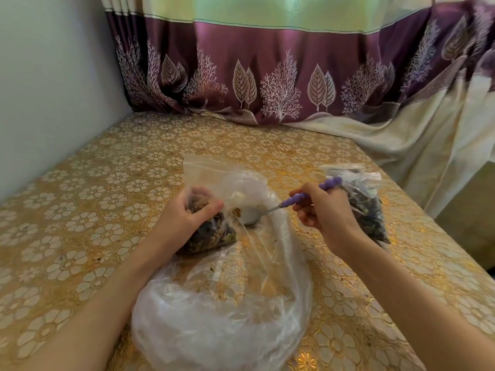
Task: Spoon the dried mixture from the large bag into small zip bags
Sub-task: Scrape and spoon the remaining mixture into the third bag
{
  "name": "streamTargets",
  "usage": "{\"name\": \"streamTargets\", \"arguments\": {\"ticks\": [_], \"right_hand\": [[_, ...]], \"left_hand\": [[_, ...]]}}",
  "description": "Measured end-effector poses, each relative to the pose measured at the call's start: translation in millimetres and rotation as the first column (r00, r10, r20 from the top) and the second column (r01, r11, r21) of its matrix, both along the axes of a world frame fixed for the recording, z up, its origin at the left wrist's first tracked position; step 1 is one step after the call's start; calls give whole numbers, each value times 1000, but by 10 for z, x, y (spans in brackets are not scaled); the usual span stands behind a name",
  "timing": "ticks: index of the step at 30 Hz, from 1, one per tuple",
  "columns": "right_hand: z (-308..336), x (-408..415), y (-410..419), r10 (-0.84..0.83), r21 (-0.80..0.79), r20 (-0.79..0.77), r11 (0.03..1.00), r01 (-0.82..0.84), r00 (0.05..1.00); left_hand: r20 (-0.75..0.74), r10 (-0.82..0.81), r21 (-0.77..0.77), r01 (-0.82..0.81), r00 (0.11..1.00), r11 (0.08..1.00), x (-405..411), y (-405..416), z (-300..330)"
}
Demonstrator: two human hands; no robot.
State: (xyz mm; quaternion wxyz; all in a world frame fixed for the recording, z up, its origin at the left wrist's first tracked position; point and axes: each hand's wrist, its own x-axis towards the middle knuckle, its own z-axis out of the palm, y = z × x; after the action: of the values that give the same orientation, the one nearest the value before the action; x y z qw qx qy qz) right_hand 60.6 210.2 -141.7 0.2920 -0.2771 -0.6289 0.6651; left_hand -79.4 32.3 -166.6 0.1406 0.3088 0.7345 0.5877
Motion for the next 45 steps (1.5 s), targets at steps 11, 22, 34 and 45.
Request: {"name": "streamTargets", "arguments": {"ticks": [11,22,34,45], "right_hand": [[-114,-71,55,91,-411,-10,907,-87,996],[-185,96,157,130,-442,-52,886,-140,990],[9,-85,-9,9,3,-32,1000,-9,999],[-34,40,30,126,-105,-32,986,-129,991]], "left_hand": [[37,-29,38,27,999,999,19,3,24],[19,-28,34,27,999,999,21,0,26],[-11,-9,28,9,1000,1000,18,-3,18],[-34,-14,39,16,999,999,6,11,14]]}}
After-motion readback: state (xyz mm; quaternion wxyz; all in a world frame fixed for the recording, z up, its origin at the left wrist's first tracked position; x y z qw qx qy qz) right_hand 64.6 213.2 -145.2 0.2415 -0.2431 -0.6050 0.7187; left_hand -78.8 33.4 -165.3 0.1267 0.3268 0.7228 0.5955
